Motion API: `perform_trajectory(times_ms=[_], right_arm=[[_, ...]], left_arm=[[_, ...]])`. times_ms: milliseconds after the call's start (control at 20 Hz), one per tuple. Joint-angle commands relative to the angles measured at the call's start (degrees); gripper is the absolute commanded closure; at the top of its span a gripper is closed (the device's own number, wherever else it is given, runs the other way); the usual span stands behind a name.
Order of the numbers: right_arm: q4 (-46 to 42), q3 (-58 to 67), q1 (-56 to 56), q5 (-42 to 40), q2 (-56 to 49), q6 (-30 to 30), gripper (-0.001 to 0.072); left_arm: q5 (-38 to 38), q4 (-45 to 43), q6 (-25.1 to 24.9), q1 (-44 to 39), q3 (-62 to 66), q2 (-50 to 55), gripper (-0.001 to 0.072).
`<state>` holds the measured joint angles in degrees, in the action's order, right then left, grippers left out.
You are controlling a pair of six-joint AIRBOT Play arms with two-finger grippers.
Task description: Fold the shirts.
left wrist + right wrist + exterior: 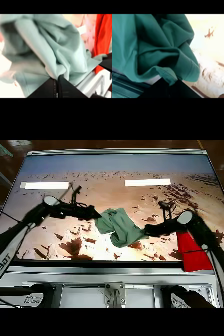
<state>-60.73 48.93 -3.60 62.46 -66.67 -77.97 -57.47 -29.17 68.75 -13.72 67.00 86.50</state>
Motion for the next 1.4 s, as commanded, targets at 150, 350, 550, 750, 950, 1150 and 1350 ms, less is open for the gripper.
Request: perform_trajectory(times_ms=[150, 350, 550, 750, 950, 1150, 1350], right_arm=[[-7.3, 24.1, -0.1, 1.9, 14.4, -2.5, 0.0654], [-7.3, 37.2, -0.1, -3.7, 19.8, -5.3, 0.0654], [-7.5, 45.2, -0.1, -0.6, 21.9, -6.0, 0.0654], [-13.9, 51.7, -0.1, 11.6, 21.9, -6.6, 0.0654], [-20.5, 55.0, -0.1, 24.3, 21.9, -10.3, 0.0654], [-19.3, 55.5, -0.1, 37.1, 21.8, -14.2, 0.0654], [-16.3, 54.1, -0.1, 43.9, 22.3, -19.8, 0.0654]], left_arm=[[-0.9, -11.4, 5.5, 7.2, 21.3, -15.6, 0.0676], [2.7, -13.0, 5.5, 8.1, 35.9, -23.4, 0.0676], [2.0, -23.0, 10.4, 8.1, 43.0, -29.9, 0.0676], [-12.7, -45.0, 19.4, 8.1, 43.0, -35.0, 0.0676], [-26.6, -52.4, 23.1, 8.1, 42.9, -38.2, 0.0675], [-35.4, -52.5, 26.8, 8.1, 41.9, -42.2, 0.0676], [-42.2, -52.5, 29.3, 8.1, 33.5, -47.1, 0.0676]])
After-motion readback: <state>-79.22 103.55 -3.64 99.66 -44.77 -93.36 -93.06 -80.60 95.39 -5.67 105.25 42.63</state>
